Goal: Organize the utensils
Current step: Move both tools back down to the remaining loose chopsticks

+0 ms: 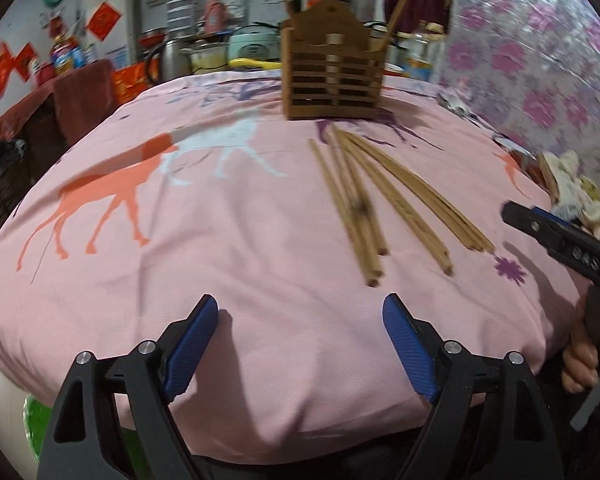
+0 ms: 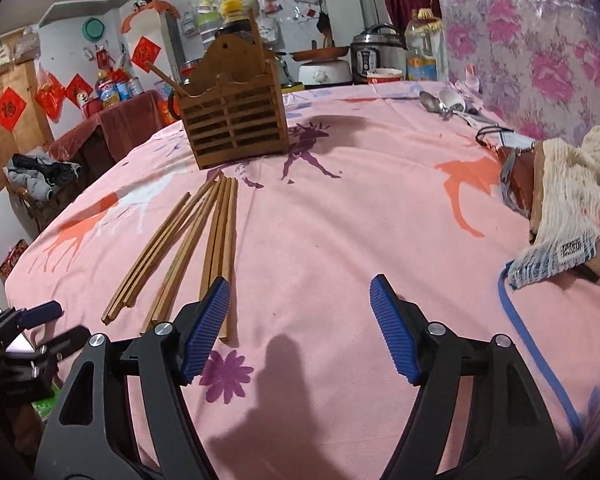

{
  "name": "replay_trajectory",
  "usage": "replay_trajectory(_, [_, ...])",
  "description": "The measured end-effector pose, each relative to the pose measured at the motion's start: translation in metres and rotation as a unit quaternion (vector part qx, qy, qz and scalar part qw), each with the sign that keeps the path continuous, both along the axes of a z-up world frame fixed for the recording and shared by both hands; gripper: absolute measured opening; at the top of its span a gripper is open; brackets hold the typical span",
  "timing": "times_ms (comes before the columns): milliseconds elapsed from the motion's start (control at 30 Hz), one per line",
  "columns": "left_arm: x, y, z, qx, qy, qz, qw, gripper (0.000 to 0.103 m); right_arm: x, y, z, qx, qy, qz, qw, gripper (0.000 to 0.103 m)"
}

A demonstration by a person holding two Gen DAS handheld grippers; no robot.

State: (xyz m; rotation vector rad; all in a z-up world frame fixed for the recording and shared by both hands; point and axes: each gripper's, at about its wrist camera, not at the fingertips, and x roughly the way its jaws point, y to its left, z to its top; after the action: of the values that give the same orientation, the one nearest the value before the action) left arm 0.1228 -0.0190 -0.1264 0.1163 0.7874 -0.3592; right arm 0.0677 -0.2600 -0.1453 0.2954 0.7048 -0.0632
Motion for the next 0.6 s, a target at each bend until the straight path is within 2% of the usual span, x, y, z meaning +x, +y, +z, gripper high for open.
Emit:
replay_trajectory(100, [0.004,-0.01,-0.005,0.019,-0.007,0.002,0.9998,0.087,0.001,-0.003,-0.003,0.009,0.005,-0.005,1.0,0.072])
replay_trajectory(200, [0.011,-0.012,-0.005,0.022,-0.008,0.011,0.9997,0.089,0.001,-0.005,-0.004,0.014,0.008,-0.007,1.0,0.072])
replay_trajectory(333, [0.031,-0.003,-0.005,0.037,-0.014,0.056,0.9977,0.091,0.002,-0.006,-0.005,0.017,0.011,-0.01,1.0,0.072])
replay_trajectory(433, [0.042,0.018,-0.005,0.014,0.003,0.093,0.9956,0.09,0.002,-0.007,-0.006,0.019,0.011,-0.011,1.0,0.072])
replay_trajectory(600, [0.037,0.013,-0.003,0.016,-0.004,0.075,0.9971,0.089,0.002,-0.005,-0.006,0.016,0.012,-0.009,1.0,0.072])
